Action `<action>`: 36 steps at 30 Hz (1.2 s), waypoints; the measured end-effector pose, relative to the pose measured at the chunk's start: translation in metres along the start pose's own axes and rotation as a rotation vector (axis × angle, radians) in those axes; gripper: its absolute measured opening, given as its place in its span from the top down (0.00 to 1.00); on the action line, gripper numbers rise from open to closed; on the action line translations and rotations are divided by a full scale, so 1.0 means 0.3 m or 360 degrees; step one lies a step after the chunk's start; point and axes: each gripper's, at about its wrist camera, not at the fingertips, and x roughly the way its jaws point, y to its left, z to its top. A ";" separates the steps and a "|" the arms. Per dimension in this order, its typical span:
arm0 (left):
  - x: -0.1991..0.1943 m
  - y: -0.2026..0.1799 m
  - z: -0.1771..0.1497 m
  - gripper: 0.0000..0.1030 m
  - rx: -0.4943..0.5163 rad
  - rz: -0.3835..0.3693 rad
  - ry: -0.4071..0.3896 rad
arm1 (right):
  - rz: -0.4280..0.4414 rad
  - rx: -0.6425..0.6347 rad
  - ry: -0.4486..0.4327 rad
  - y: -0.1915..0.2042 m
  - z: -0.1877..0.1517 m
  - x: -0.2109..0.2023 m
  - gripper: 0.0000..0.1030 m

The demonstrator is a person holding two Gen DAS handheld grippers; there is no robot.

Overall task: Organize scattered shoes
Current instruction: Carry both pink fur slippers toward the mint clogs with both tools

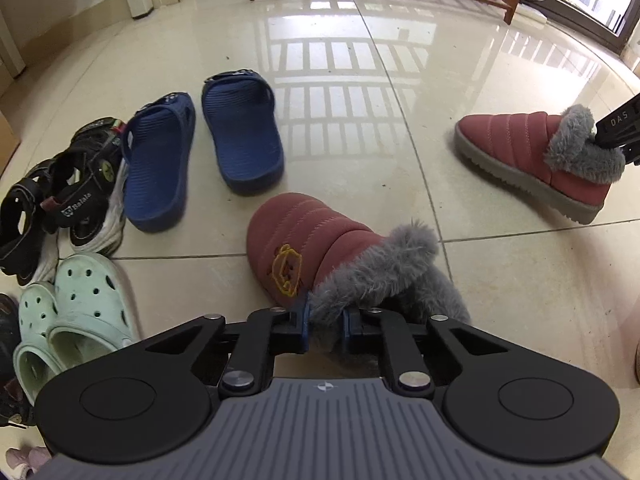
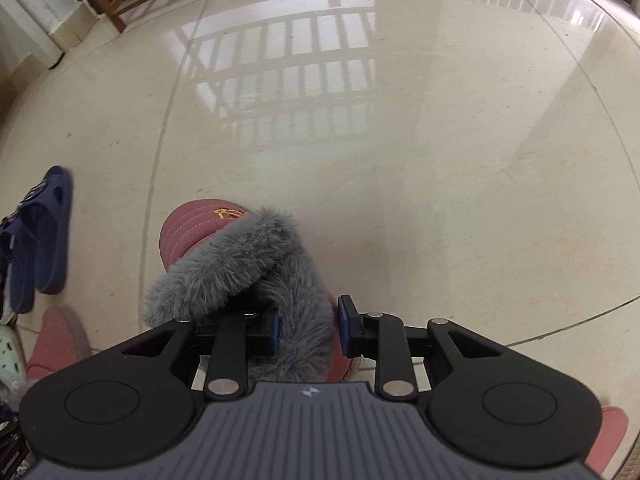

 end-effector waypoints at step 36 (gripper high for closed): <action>-0.069 0.349 -0.043 0.86 0.0029 -0.0050 0.0077 | 0.0310 -0.0277 0.0242 0.626 -0.303 0.074 0.65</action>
